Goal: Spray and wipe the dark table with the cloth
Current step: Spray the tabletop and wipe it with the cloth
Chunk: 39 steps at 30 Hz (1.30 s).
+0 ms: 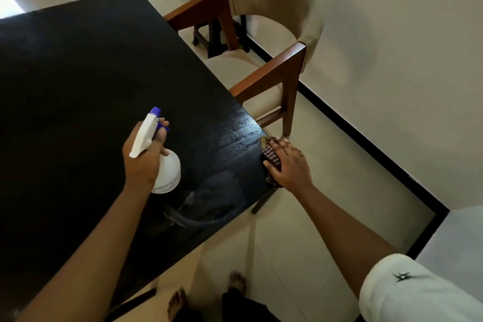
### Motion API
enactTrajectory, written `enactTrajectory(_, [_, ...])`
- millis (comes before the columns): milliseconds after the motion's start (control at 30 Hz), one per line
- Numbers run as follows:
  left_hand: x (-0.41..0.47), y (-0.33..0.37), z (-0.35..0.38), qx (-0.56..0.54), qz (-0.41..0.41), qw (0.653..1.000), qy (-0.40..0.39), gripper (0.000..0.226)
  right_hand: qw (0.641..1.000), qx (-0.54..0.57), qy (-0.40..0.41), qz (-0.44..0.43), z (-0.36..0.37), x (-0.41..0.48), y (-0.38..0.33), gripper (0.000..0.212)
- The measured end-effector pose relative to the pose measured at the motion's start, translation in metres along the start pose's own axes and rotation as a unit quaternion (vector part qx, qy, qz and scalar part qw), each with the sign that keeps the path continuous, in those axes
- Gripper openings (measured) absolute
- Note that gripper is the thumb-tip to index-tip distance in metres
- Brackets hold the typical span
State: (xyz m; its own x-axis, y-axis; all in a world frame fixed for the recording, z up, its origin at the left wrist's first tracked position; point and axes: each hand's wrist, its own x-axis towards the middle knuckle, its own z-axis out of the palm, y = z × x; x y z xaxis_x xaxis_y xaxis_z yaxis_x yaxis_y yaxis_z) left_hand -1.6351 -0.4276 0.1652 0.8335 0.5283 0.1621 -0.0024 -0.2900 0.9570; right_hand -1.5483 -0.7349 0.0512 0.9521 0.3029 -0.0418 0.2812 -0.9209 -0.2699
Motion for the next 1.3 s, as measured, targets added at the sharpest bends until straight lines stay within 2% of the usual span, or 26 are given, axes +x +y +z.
enactTrajectory(100, [0.001,-0.003,0.000,-0.014,0.000,1.000,0.025,0.027,0.999,0.012,0.017,-0.049,0.016,-0.022,-0.035,0.071])
enactTrajectory(233, [0.001,-0.010,0.002,-0.025,-0.025,0.998,0.058,0.022,0.981,0.029,-0.040,-0.188,0.038,-0.054,-0.090,0.068])
enactTrajectory(333, [0.000,-0.012,0.005,-0.025,-0.052,0.996,0.075,0.027,0.966,0.006,-0.048,-0.253,0.035,-0.048,-0.078,0.064])
enactTrajectory(400, [-0.001,-0.010,0.007,-0.024,-0.059,0.995,0.077,0.029,0.974,0.008,-0.029,-0.224,0.028,-0.036,-0.051,0.065])
enactTrajectory(533, [0.000,-0.009,0.007,-0.019,-0.073,0.993,0.086,0.036,0.995,-0.003,0.000,-0.099,0.010,-0.014,-0.007,0.067])
enactTrajectory(667, [0.004,-0.021,0.002,-0.031,-0.041,0.996,0.069,0.026,0.999,0.017,0.034,-0.029,0.017,-0.023,-0.042,0.070])
enactTrajectory(733, [0.005,-0.026,0.001,-0.035,-0.045,0.996,0.068,0.028,0.997,0.042,0.025,-0.068,0.028,-0.040,-0.077,0.068])
enactTrajectory(800, [0.007,-0.027,0.002,-0.035,-0.047,0.995,0.077,0.026,0.987,0.040,-0.015,-0.157,0.038,-0.056,-0.099,0.065])
enactTrajectory(900, [0.010,-0.030,0.002,-0.030,-0.047,0.995,0.077,0.021,0.965,-0.005,-0.039,-0.261,0.035,-0.056,-0.082,0.061])
enactTrajectory(967, [0.012,-0.031,0.003,-0.035,-0.049,0.995,0.082,0.017,0.971,-0.014,-0.020,-0.239,0.024,-0.038,-0.050,0.060])
enactTrajectory(1067, [0.012,-0.028,0.005,-0.044,-0.038,0.994,0.091,0.024,0.993,-0.009,-0.013,-0.118,0.002,-0.008,0.004,0.064])
enactTrajectory(1133, [0.012,-0.027,0.004,-0.041,-0.031,0.995,0.091,0.027,0.997,0.006,-0.021,-0.072,-0.005,-0.001,0.018,0.068])
enactTrajectory(1233, [0.013,-0.030,0.002,-0.042,-0.035,0.994,0.092,0.023,0.998,0.011,0.010,-0.053,-0.001,-0.009,0.000,0.070])
enactTrajectory(1300, [0.013,-0.035,0.002,-0.044,-0.050,0.993,0.096,0.016,0.996,0.017,0.014,-0.082,0.008,-0.024,-0.027,0.069])
